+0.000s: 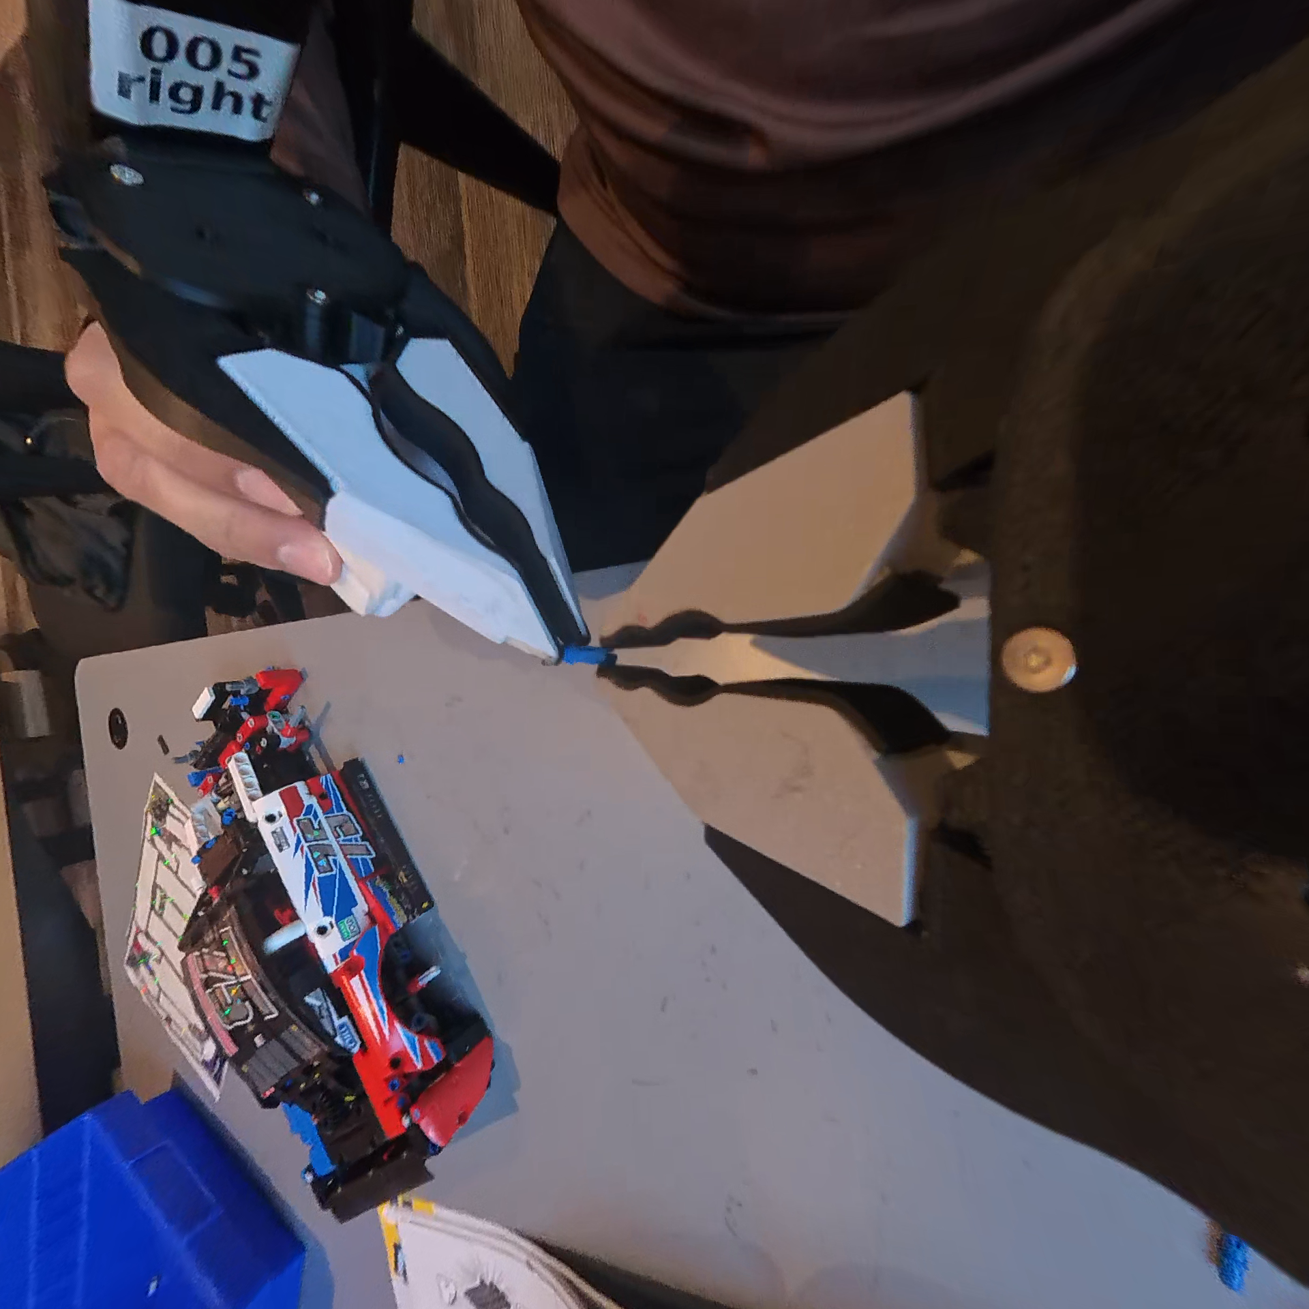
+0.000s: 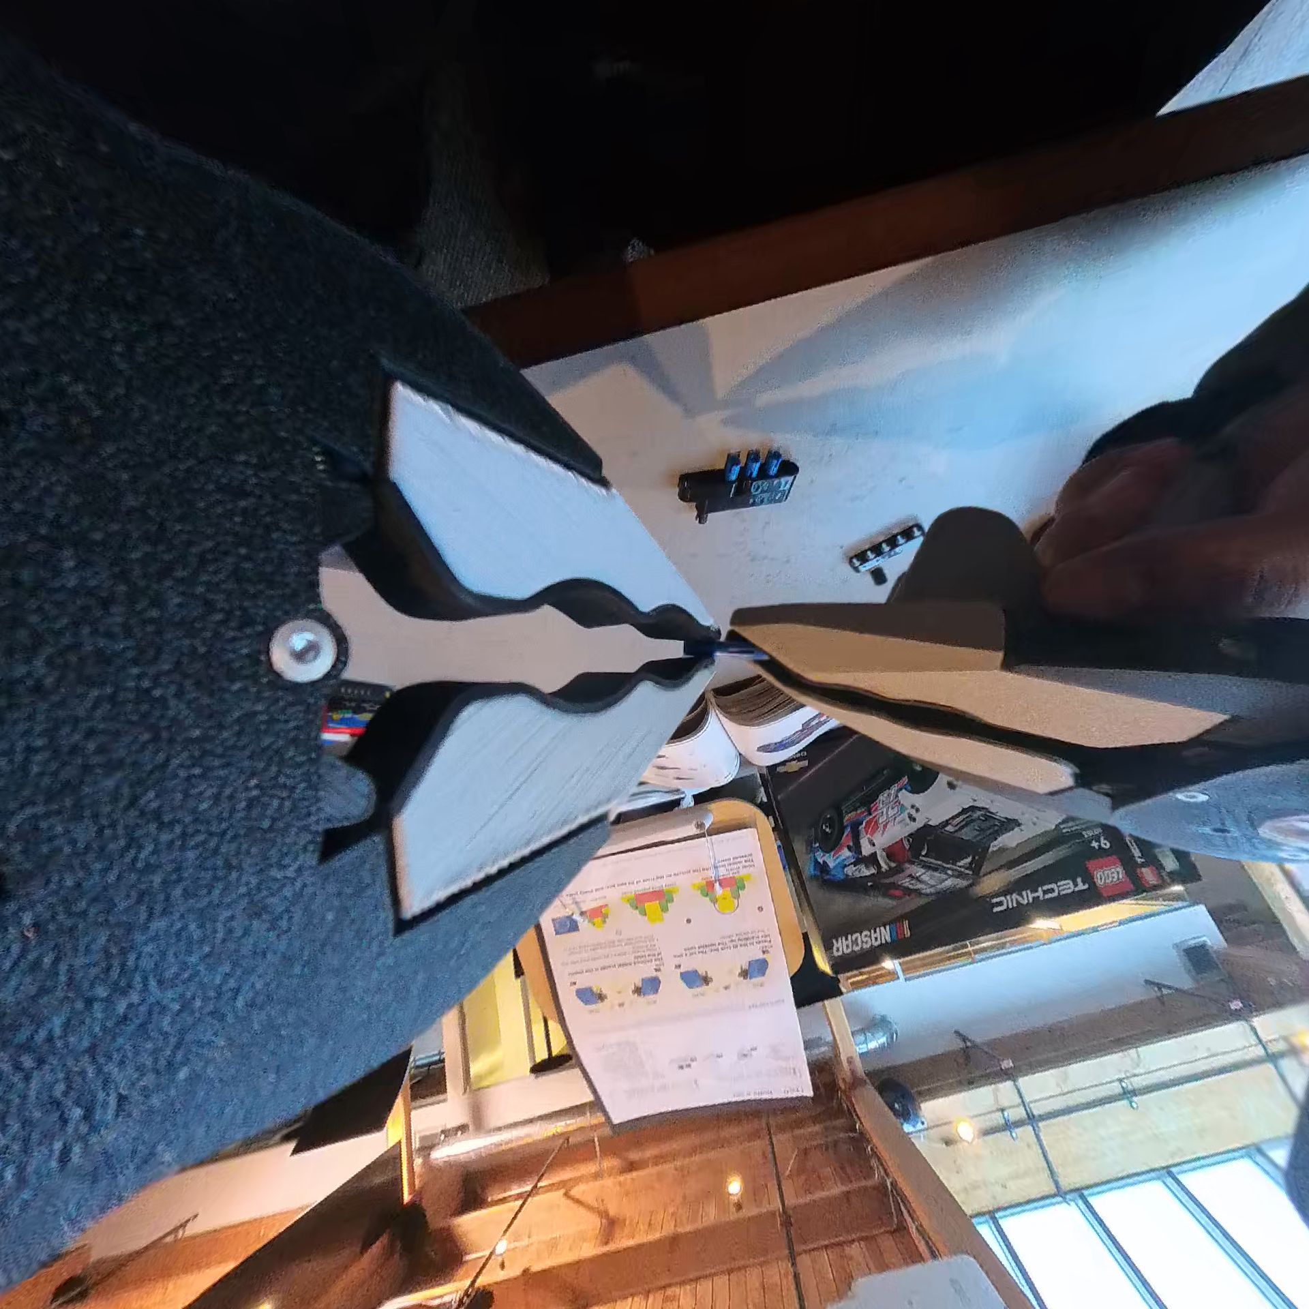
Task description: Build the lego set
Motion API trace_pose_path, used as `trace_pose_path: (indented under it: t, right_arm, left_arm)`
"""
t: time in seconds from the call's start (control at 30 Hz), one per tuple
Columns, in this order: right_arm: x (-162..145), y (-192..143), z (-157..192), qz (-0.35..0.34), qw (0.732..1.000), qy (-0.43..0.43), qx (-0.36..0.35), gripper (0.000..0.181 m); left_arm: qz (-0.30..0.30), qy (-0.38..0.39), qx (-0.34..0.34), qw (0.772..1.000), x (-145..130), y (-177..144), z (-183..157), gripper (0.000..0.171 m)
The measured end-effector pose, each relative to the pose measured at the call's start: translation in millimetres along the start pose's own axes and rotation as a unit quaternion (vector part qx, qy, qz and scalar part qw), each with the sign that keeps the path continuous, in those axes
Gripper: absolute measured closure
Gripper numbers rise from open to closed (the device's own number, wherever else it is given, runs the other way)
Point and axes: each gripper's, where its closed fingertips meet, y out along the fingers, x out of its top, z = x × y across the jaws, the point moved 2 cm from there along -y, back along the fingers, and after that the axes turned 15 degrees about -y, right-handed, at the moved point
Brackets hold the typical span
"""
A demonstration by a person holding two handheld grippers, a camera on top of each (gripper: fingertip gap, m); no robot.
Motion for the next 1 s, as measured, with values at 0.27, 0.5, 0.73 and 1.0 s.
trace_pose_path:
  t: [0.27,0.5,0.73,1.0]
  right_arm:
    - [0,-1,-3,-0.036,0.992,0.120,0.024,0.170]
    - [1,-4,2,-0.061,0.982,0.167,0.067,0.161]
    - [-5,1,9,-0.043,0.981,0.169,0.082,0.177]
    - [-10,2,-2,0.010,0.997,0.074,0.006,0.177]
  left_arm:
    - [-0.004,0.212,0.139,0.967,7,-2,-2,0.170]
    - [-0.003,0.305,0.134,0.943,4,-5,-17,0.170]
    - [0.009,0.260,0.136,0.956,-1,3,-13,0.169]
    - [0.003,0.105,0.106,0.989,2,2,-3,0.160]
